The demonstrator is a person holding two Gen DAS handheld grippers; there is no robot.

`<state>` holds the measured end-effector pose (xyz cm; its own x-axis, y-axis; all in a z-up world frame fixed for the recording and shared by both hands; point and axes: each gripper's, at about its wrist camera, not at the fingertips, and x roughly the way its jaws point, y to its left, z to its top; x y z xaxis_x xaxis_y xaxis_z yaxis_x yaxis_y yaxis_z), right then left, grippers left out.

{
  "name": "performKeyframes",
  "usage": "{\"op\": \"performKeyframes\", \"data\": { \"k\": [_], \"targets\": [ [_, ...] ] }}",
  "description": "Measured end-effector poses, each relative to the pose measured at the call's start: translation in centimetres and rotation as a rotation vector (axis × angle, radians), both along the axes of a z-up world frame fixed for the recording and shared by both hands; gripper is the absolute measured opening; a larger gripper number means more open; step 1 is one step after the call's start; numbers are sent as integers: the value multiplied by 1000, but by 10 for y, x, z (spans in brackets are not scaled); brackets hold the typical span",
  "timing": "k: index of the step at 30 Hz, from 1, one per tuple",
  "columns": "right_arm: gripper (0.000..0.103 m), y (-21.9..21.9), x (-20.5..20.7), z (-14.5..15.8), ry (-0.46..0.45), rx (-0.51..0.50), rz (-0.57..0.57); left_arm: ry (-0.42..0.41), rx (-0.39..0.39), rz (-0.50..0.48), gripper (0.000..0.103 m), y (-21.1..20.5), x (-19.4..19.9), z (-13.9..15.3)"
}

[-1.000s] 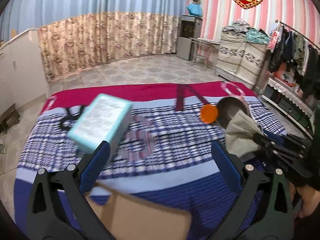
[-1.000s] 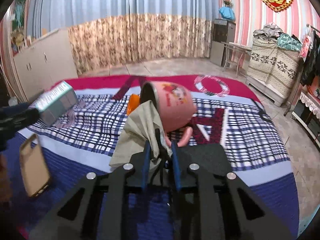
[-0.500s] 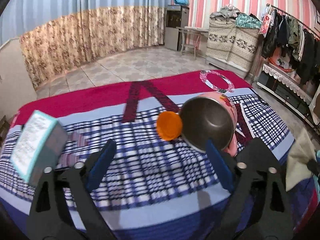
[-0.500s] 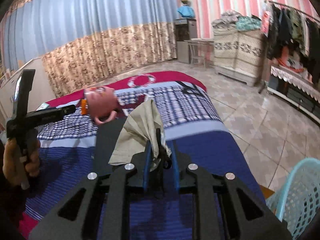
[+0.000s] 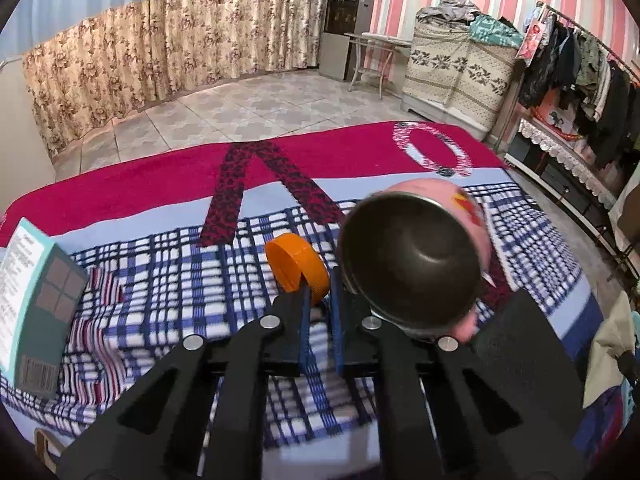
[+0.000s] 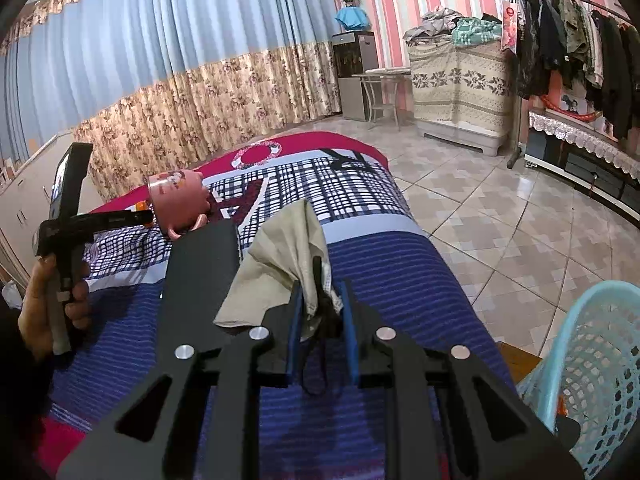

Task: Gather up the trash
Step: 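Grasp the orange lid with the left tool while the right tool holds the cloth, then carry the orange lid and beige cloth over the wastebasket and open both tools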

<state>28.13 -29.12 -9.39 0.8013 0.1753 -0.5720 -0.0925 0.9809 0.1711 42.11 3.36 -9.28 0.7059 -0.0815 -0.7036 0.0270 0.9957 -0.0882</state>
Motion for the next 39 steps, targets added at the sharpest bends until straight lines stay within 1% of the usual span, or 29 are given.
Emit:
{"op": "performKeyframes", "data": {
  "k": [2,4,6,9,11,15,20,23,24,25,29,31,36,39],
  "targets": [
    [19,-4,-6,4,-7,-3,-6,-14,0,-3,8,-2,-13,8],
    [19,-11,-16,9,-20,-5,-23,-30,-14,-28,8,-9,-31,20],
    [19,-23,-28,15,-31,4,-54,-64,4,-52,8,-21,-52,34],
    [19,-44,-45,21,-47,12,-106,-121,18,-121,8,-58,-85,56],
    [19,-61,-58,26,-56,10,-154,-141,23,-165,8,-78,-102,67],
    [19,-94,-86,33,-67,-28,-247,-160,1,-265,8,-133,-133,76],
    [19,-139,-122,33,-56,-62,-389,-147,-15,-405,8,-209,-168,69],
    [19,-165,-141,30,-42,-109,-479,-140,-11,-484,8,-253,-185,61],
    [19,-174,-146,26,-29,-132,-516,-136,-11,-501,8,-262,-187,58],
    [19,-180,-149,25,-20,-136,-533,-129,-13,-531,8,-277,-192,55],
    [19,-212,-159,14,2,-104,-614,-128,-10,-622,8,-322,-202,43],
    [19,-222,-163,10,5,-92,-633,-128,4,-659,8,-345,-204,38],
    [19,-239,-167,4,4,-59,-668,-104,4,-716,8,-384,-205,24],
    [19,-246,-172,-1,8,-35,-686,-100,26,-734,8,-404,-205,17]
  ]
}}
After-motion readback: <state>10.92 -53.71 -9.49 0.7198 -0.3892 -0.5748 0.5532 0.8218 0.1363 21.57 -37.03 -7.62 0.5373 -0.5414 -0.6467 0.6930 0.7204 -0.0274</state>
